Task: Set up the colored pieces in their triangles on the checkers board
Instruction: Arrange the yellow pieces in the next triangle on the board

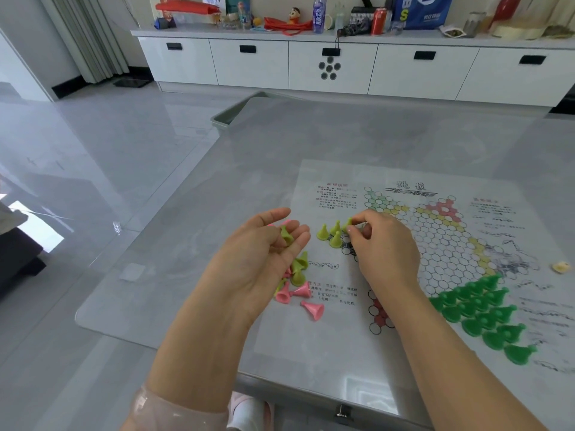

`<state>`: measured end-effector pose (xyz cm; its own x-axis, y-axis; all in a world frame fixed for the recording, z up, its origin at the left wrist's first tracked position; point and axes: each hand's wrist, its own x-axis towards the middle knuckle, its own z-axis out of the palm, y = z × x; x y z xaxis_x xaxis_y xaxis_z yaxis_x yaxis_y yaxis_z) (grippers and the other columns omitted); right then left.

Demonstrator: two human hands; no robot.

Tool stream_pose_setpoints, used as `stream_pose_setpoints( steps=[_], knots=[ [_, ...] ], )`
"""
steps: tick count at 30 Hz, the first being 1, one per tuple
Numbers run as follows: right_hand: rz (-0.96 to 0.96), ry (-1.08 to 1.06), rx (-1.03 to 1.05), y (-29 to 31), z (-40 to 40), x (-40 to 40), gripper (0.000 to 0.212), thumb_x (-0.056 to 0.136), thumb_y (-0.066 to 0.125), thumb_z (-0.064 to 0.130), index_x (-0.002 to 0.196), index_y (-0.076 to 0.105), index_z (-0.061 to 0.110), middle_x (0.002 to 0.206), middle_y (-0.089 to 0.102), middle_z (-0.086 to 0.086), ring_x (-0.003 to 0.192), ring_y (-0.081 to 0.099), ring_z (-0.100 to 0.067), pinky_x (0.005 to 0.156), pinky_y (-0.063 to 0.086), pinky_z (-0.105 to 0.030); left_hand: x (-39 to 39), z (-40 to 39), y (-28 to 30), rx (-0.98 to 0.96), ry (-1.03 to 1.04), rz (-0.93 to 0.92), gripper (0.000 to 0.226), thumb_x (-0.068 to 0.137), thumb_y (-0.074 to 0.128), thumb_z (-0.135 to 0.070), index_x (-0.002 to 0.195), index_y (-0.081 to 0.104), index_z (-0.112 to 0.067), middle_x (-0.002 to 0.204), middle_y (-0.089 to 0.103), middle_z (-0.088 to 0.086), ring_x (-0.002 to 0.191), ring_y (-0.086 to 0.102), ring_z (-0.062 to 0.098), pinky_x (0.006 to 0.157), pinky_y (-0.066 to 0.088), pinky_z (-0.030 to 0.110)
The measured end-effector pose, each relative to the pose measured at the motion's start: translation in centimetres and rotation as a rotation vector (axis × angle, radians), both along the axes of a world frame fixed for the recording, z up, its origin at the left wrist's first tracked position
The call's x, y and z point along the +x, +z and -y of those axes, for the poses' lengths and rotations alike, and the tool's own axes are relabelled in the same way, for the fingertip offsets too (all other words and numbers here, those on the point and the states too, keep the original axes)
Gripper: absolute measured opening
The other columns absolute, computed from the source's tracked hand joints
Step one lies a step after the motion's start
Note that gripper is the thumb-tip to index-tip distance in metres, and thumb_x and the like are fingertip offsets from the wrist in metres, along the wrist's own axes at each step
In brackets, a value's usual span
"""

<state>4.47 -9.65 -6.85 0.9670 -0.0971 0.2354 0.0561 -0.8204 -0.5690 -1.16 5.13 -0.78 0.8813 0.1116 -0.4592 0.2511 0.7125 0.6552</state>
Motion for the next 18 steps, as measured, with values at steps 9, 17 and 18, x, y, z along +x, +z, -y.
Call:
stream_pose_setpoints(
  steps=[9,17,18],
  knots=[
    [-0.006,0.042,0.09,1.0,0.4,-0.6,0.015,0.089,0.053,0.022,0.101,0.062,0.02,0.089,0.06,0.002,0.08,0.054,-0.015,0.062,0.036,-0.024,-0.4,0.3,-0.1,0.054,-0.012,0.081,0.028,0.088,0.036,0.015,0.1,0.057,0.0,0.105,0.061,0.024,0.088,0.069,0.024,0.07,0.057,0.024],
    [-0.219,0.291,0.557,6.0,-0.2,-3.5,0.03,0.089,0.049,0.037,0.07,0.068,0.024,0.051,0.058,0.016,0.047,0.052,0.009,0.049,0.039,-0.009,-0.7,1.6,-0.4,0.427,-0.097,0.22,0.032,0.09,0.044,0.008,0.106,0.057,-0.017,0.103,0.069,0.002,0.095,0.067,0.012,0.074,0.056,0.019],
    [-0.287,0.299,0.594,5.9,-0.2,-3.8,0.031,0.088,0.05,0.04,0.07,0.068,0.024,0.052,0.058,0.014,0.045,0.05,0.008,0.052,0.04,-0.015,-0.8,1.8,-0.5,0.52,-0.126,0.242,0.035,0.09,0.044,0.007,0.108,0.056,-0.021,0.103,0.07,-0.003,0.097,0.066,0.01,0.078,0.054,0.02]
  ],
)
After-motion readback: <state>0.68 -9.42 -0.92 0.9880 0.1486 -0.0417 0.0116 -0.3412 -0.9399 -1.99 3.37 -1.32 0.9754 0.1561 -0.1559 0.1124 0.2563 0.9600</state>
